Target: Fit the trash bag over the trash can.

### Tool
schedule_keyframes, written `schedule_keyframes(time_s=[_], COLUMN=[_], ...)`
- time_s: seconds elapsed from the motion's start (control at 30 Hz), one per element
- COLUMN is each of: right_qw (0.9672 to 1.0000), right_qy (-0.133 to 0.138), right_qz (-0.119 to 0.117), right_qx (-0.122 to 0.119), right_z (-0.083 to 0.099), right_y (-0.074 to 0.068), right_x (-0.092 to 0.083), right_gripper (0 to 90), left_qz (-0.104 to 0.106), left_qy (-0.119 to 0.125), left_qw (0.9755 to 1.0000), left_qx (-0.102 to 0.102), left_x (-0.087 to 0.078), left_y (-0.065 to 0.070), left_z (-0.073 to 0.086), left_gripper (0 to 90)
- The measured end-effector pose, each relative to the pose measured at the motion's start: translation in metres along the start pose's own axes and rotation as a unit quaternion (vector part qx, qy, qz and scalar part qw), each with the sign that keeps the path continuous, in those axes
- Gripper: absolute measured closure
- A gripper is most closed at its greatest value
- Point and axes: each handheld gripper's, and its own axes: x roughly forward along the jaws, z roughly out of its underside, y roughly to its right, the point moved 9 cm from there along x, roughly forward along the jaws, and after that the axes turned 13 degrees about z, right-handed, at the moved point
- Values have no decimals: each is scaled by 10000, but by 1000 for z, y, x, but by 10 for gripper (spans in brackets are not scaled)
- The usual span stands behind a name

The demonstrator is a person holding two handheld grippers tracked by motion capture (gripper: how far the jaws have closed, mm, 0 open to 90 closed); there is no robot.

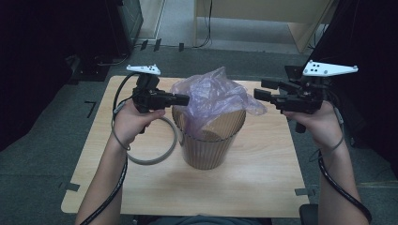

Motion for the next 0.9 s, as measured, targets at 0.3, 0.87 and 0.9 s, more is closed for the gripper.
schedule_keyframes(time_s=[0.3, 0.87, 0.9], right_qw=[9996, 9986, 9986], right_qy=[56, -469, -494], right_qz=[-215, -162, -170], right_qx=[-165, -205, -107], right_z=[-11, 28, 28], right_y=[-20, -19, -19], right_x=[16, 70, 70], right_gripper=[391, 641, 726], left_qz=[0, 12, 10], left_qy=[-180, -61, -59], left_qw=[9998, 9999, 9999], left_qx=[35, 80, 86], left_x=[15, 10, 10], left_y=[3, 5, 5], left_z=[3, 0, 0], left_gripper=[856, 874, 879])
